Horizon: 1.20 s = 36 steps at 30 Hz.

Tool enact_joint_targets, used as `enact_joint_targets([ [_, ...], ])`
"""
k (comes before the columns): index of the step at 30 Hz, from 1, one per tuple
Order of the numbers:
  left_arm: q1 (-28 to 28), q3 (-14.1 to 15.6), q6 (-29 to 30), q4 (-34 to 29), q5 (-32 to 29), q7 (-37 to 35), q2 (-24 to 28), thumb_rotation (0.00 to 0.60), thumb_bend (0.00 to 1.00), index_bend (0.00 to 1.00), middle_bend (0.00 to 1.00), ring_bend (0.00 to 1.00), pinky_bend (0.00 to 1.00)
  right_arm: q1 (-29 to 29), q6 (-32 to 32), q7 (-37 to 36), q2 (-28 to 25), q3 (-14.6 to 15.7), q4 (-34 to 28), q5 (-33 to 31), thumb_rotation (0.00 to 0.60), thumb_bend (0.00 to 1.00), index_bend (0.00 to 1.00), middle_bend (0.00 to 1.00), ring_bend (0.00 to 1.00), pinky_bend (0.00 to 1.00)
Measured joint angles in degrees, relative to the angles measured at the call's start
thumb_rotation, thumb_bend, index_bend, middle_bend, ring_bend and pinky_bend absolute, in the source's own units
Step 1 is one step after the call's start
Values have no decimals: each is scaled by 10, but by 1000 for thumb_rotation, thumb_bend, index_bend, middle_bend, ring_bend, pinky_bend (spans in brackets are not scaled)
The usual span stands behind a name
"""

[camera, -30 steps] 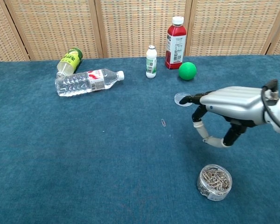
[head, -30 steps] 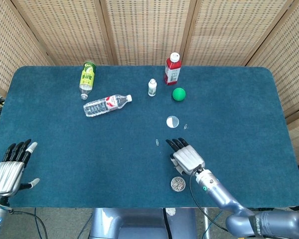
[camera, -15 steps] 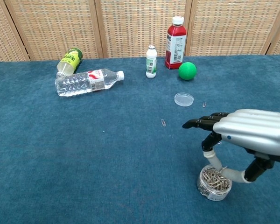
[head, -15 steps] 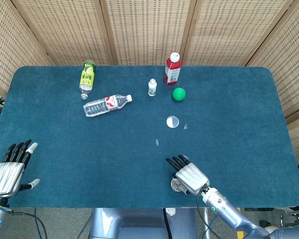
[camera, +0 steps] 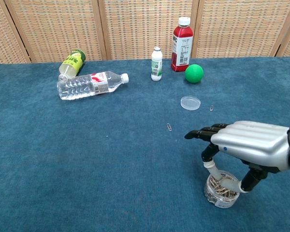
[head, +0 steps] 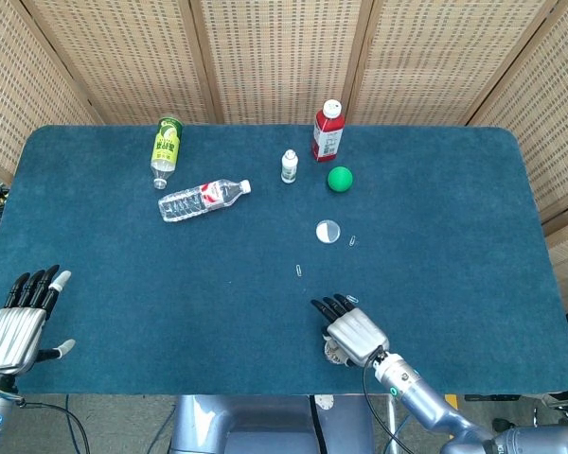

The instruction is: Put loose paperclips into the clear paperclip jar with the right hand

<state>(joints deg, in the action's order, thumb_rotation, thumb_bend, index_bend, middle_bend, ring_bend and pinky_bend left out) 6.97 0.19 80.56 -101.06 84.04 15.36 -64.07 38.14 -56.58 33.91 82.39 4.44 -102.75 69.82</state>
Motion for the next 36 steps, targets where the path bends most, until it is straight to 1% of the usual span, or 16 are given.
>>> enact_joint_targets([
  [4, 0, 0, 0, 0, 0, 0, 0, 600, 0, 0, 0, 0, 0, -1, 3, 3, 1, 0, -2, -3, 600, 561, 643, 2, 0, 62],
  [5, 0, 0, 0, 0, 0, 0, 0, 600, 0, 0, 0, 0, 0, -1, 5, 4, 1, 0, -3, -5, 600, 523, 630, 2, 0, 62],
  [8, 0, 0, 1, 0, 1, 0, 0, 600, 0, 0, 0, 0, 0, 0, 10, 8, 1, -2, -6, -14, 600, 330, 539, 3, 0, 65],
  [9, 0, 0, 1, 0, 1, 0, 0, 600, 0, 0, 0, 0, 0, 0, 11, 10, 1, -3, -8, -16, 600, 307, 522, 3, 0, 66],
  [11, 0, 0, 0, 0, 0, 1, -1, 600, 0, 0, 0, 0, 0, 1, 12, 10, 0, -4, -10, -17, 600, 302, 503, 3, 0, 68],
  [22, -1, 0, 1, -1, 1, 0, 1, 600, 0, 0, 0, 0, 0, -3, 5, 8, -7, -11, -21, -11, 600, 302, 496, 3, 0, 69],
  [25, -1, 0, 0, 0, 1, -1, 1, 600, 0, 0, 0, 0, 0, -4, 0, 1, -9, -18, -26, -8, 600, 302, 496, 3, 0, 69],
  [31, 0, -1, -1, 0, 0, -3, 1, 600, 0, 0, 0, 0, 0, -3, -16, -17, -21, -49, -32, -13, 600, 302, 496, 3, 0, 69],
  [36, 0, -1, -1, -1, -1, -3, 1, 600, 0, 0, 0, 0, 0, -1, -21, -32, -24, -80, -16, -50, 600, 302, 496, 3, 0, 69],
])
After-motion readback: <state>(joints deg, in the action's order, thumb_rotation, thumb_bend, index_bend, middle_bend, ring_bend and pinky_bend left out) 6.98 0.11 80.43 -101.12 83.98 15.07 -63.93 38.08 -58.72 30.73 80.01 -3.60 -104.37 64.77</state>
